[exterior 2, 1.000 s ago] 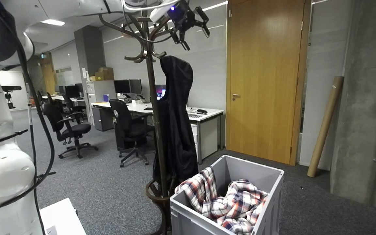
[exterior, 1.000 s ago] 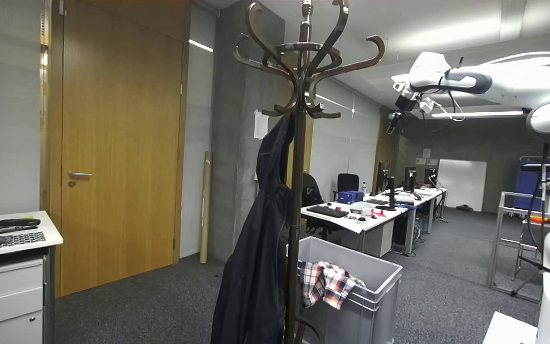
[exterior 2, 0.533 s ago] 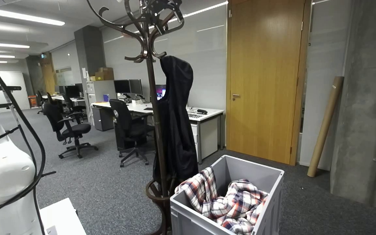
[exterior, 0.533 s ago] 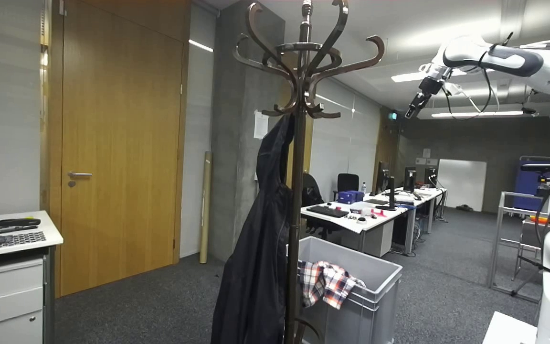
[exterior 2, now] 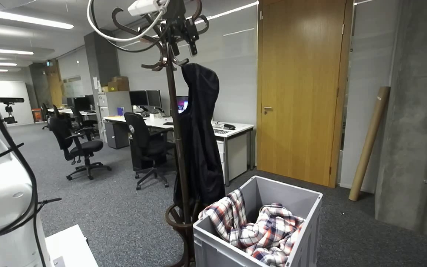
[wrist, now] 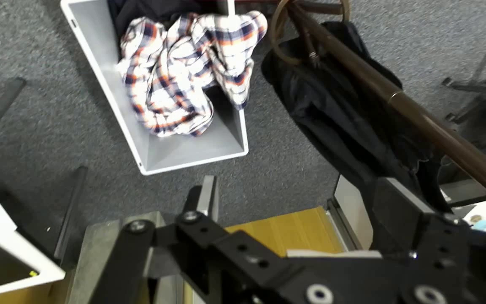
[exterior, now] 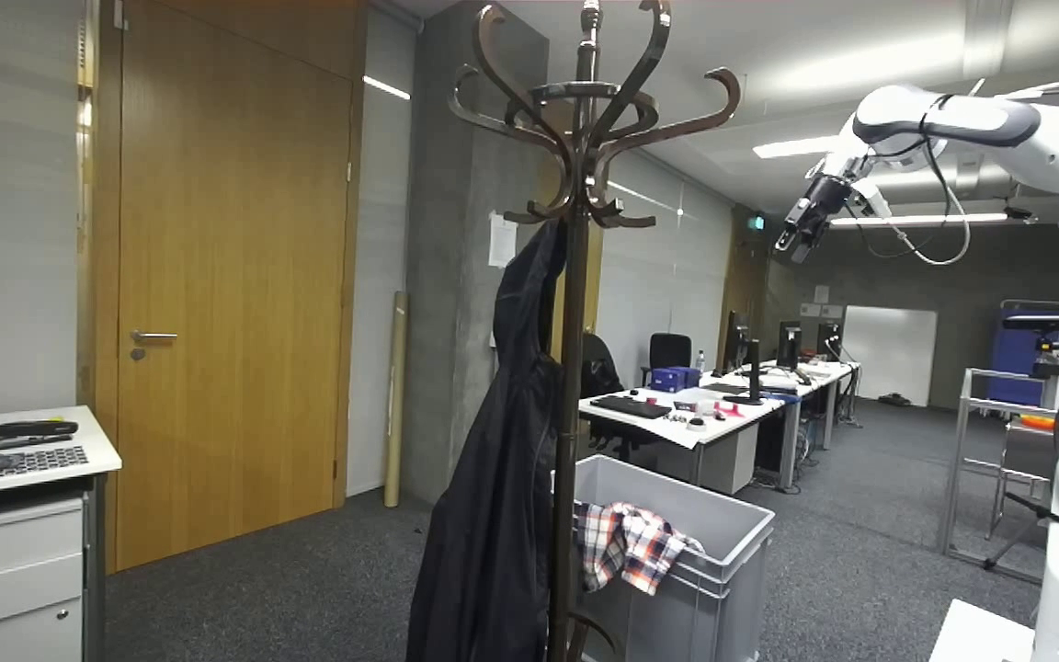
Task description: Take the shirt off of the coat hanger and put them into the laundry basket
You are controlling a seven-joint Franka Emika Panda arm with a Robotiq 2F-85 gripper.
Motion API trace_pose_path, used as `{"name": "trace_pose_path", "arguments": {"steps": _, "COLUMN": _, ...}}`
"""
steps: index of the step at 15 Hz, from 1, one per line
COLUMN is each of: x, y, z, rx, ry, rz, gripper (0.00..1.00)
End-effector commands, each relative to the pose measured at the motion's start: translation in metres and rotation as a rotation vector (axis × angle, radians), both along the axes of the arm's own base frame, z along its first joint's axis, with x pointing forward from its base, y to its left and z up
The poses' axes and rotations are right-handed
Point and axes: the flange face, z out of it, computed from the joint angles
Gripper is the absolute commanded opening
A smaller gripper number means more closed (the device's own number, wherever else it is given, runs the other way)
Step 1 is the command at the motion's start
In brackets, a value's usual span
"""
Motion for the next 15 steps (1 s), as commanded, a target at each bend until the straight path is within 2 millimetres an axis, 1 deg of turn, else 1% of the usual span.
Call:
{"name": "trace_pose_path", "arguments": {"steps": 1, "x": 0.015, "y": 0.004, "z": -0.05, "rx": 0.115, "ry": 0.132, "rz": 0.009, "gripper": 1.0}}
{"name": "trace_pose_path", "arguments": {"steps": 3, "x": 0.021, "y": 0.01, "z": -0.076, "rx": 0.078, "ry": 0.208, "rz": 0.043, "gripper": 1.0}}
{"name": "trace_pose_path", "arguments": {"steps": 4, "x": 0.044, "y": 0.016, "z": -0.107, "rx": -0.006, "ry": 0.244, "rz": 0.061, "gripper": 1.0}}
{"name": "trace_pose_path", "arguments": {"steps": 5, "x": 0.03, "y": 0.007, "z": -0.077, "rx": 0.058, "ry": 0.2, "rz": 0.033, "gripper": 1.0}}
{"name": "trace_pose_path", "arguments": {"steps": 7, "x": 0.045, "y": 0.016, "z": -0.104, "rx": 0.025, "ry": 0.255, "rz": 0.048, "gripper": 1.0}}
{"name": "trace_pose_path", "arguments": {"steps": 8, "x": 0.049, "y": 0.019, "z": -0.11, "rx": 0.018, "ry": 0.266, "rz": 0.053, "gripper": 1.0}}
{"name": "trace_pose_path", "arguments": {"steps": 10, "x": 0.053, "y": 0.021, "z": -0.113, "rx": 0.014, "ry": 0.273, "rz": 0.056, "gripper": 1.0}}
{"name": "trace_pose_path", "arguments": {"steps": 15, "x": 0.049, "y": 0.017, "z": -0.109, "rx": 0.014, "ry": 0.264, "rz": 0.049, "gripper": 1.0}}
